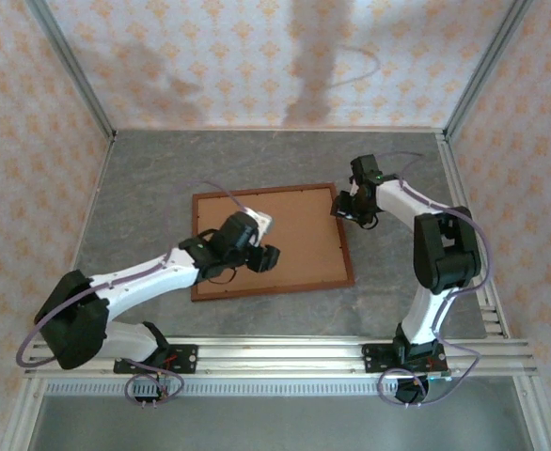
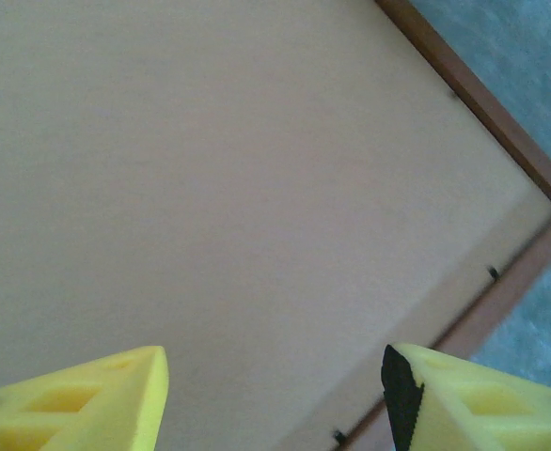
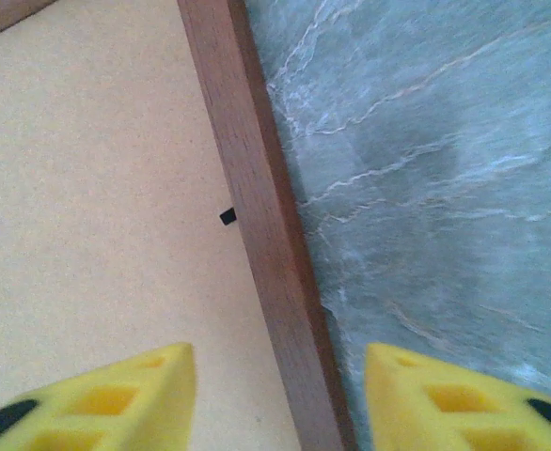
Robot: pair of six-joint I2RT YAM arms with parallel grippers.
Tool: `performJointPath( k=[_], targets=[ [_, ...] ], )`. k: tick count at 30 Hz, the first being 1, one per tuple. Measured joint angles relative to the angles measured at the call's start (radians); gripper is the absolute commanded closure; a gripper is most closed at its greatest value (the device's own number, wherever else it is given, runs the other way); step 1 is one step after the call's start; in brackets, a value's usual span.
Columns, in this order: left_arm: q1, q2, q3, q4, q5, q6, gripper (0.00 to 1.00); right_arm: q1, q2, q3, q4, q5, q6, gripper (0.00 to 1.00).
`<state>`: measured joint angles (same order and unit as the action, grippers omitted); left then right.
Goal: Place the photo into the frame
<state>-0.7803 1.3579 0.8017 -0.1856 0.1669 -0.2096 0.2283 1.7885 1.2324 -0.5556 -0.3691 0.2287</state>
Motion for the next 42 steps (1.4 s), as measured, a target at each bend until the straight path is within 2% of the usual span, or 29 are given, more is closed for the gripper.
performJointPath(
  k=[4, 9, 13, 21, 25, 34, 36, 42],
  targets=[
    [-0.119, 0.103, 0.043, 0.009, -0.027, 0.133, 0.35, 0.0, -0.122, -0.035, -0.016, 0.061, -0.018, 0.24],
    [-0.215, 0.269, 0.13, 0.007, -0.072, 0.277, 0.35, -0.004, -0.272, -0.116, -0.036, 0.13, -0.031, 0.16],
    [-0.244, 0.361, 0.178, -0.005, -0.085, 0.357, 0.35, -0.018, -0.323, -0.163, -0.054, 0.172, -0.04, 0.16],
    [-0.248, 0.447, 0.24, -0.02, -0.088, 0.445, 0.38, -0.033, -0.327, -0.176, -0.076, 0.187, -0.046, 0.22],
    [-0.248, 0.473, 0.256, -0.023, -0.074, 0.469, 0.45, -0.033, -0.327, -0.191, -0.076, 0.169, -0.045, 0.23],
    [-0.248, 0.484, 0.265, -0.013, -0.05, 0.5, 0.69, -0.033, -0.327, -0.254, -0.072, 0.087, -0.02, 0.26],
    [-0.248, 0.484, 0.265, -0.006, -0.043, 0.504, 0.76, -0.033, -0.327, -0.273, -0.068, 0.06, -0.015, 0.27],
    [-0.248, 0.485, 0.265, 0.012, -0.031, 0.517, 0.9, -0.033, -0.327, -0.352, -0.047, -0.046, 0.003, 0.27]
  ],
)
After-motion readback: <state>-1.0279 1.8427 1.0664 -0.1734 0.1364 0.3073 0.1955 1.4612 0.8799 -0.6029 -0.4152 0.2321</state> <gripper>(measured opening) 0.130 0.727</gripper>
